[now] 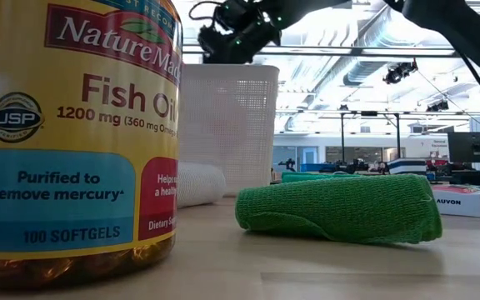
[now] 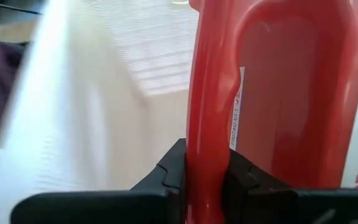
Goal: Pick & place medical supplies in basket/bin
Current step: Put the first aid kit into the white bin
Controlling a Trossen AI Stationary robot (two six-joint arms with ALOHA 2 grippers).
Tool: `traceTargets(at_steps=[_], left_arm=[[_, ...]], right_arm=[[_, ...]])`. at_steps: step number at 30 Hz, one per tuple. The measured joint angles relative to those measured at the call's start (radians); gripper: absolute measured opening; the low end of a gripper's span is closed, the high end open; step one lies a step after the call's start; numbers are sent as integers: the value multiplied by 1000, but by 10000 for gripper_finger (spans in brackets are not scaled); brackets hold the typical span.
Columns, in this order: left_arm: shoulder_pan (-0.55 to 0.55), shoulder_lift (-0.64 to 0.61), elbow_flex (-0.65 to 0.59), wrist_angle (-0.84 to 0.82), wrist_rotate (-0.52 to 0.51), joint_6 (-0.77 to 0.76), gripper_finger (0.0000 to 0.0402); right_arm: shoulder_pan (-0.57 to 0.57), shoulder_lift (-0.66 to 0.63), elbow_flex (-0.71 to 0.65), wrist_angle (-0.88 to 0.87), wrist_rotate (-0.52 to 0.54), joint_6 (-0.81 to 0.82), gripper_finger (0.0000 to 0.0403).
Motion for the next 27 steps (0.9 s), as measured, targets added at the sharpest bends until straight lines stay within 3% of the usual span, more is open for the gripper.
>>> traceTargets(at_steps=[10, 27], left_arm=[[0, 0, 0, -12, -36, 10, 127], [0, 20, 0, -4, -86, 0, 127]], right_arm=[[-46, 0, 0, -44, -64, -10, 43], [-21, 89, 1, -149, 83, -87, 47]])
